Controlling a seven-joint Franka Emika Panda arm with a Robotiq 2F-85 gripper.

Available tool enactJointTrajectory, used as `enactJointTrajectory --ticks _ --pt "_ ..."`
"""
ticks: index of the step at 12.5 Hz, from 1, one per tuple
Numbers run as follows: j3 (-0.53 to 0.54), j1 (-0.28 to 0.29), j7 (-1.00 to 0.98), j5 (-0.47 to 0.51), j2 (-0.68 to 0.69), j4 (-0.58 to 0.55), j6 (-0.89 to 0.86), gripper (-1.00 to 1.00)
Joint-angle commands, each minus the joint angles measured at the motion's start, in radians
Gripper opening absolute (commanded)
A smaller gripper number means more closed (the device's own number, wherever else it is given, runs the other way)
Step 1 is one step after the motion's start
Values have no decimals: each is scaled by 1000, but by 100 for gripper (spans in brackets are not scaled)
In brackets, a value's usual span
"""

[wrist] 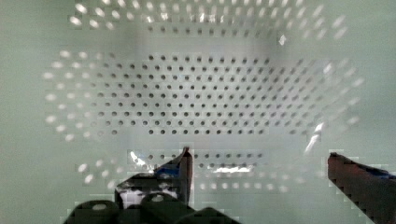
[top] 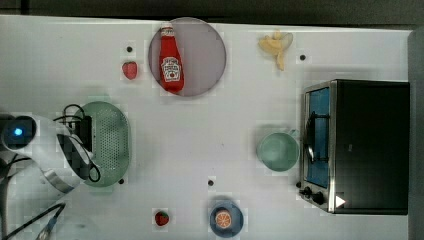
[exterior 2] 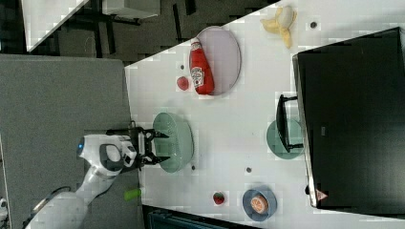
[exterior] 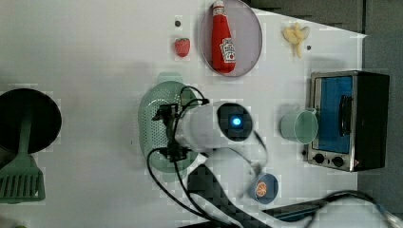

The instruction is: Drag strainer right to left.

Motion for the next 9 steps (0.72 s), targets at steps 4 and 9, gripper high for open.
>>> enactJointTrajectory --ticks 4,9 --pt "-119 -93 -495 -7 -366 36 -336 100" --pt "-312 -145 -821 -7 -593 37 -532 100"
